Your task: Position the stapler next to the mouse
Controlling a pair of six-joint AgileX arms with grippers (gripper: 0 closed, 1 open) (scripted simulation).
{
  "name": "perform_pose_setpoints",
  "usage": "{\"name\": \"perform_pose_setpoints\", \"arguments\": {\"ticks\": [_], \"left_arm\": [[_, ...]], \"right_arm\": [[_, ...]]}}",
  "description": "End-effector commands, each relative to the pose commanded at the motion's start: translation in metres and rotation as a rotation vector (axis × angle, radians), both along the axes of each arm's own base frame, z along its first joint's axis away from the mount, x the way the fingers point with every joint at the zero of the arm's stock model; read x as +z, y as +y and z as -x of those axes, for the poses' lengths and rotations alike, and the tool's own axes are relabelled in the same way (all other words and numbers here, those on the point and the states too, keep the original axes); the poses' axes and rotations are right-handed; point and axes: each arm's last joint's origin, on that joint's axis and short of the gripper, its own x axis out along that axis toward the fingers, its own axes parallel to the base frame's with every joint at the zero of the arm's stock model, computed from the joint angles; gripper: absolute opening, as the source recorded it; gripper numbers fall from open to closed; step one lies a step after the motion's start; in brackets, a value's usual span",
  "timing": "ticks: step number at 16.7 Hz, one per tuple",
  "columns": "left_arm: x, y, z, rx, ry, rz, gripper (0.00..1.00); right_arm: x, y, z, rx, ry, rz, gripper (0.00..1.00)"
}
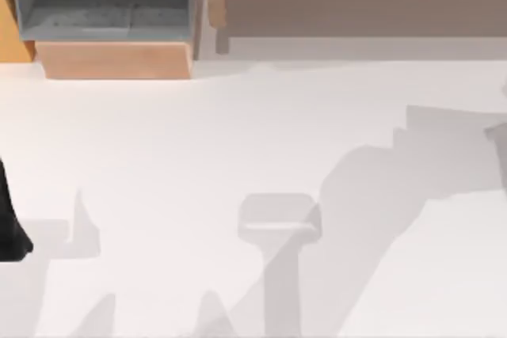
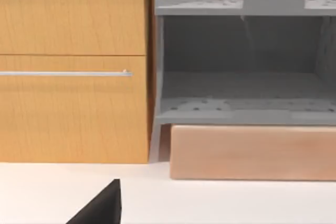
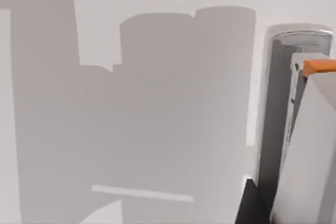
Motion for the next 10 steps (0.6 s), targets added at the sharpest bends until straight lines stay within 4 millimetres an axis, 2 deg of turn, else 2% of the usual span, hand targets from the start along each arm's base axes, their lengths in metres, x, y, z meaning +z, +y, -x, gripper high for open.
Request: {"name": "perform_pose_setpoints", "arguments": {"ticks": [10], "left_arm": [[0.0, 0.0, 0.0, 0.0, 0.0, 0.0, 1.0]], "right_arm": [[0.0, 0.0, 0.0, 0.0, 0.0, 0.0, 0.75]]}}
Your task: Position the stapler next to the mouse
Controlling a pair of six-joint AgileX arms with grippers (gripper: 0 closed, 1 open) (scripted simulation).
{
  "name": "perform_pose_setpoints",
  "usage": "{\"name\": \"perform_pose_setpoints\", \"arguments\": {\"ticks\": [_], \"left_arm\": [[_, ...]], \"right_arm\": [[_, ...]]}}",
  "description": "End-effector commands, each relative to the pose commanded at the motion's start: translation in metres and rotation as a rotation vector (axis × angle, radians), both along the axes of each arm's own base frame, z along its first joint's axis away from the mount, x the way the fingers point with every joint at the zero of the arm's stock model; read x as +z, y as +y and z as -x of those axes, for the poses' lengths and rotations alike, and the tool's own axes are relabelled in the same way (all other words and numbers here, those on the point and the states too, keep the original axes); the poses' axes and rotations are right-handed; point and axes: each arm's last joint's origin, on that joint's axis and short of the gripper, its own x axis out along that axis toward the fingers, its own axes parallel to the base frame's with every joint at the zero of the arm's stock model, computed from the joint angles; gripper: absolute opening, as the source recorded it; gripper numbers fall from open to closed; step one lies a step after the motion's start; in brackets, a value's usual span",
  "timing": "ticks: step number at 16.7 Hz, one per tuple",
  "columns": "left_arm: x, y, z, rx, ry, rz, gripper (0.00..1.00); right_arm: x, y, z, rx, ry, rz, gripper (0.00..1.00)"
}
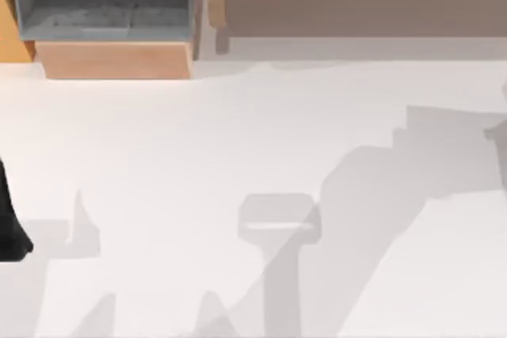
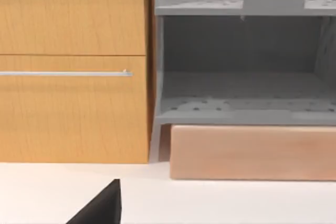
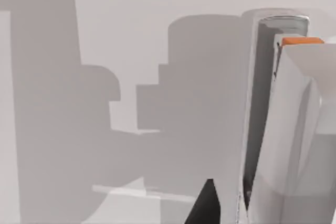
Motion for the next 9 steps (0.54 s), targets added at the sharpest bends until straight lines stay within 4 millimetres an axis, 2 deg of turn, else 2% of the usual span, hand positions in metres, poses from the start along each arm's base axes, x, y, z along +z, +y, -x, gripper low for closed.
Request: {"name": "perform_pose_setpoints", "arguments": {"ticks": [3, 9], "left_arm": [[0.0, 0.0, 0.0, 0.0, 0.0, 0.0, 1.0], [0.0, 0.0, 0.0, 0.0, 0.0, 0.0, 1.0]], "right_arm": [[0.0, 0.0, 0.0, 0.0, 0.0, 0.0, 0.98], [0.0, 0.0, 0.0, 0.0, 0.0, 0.0, 1.0]]}}
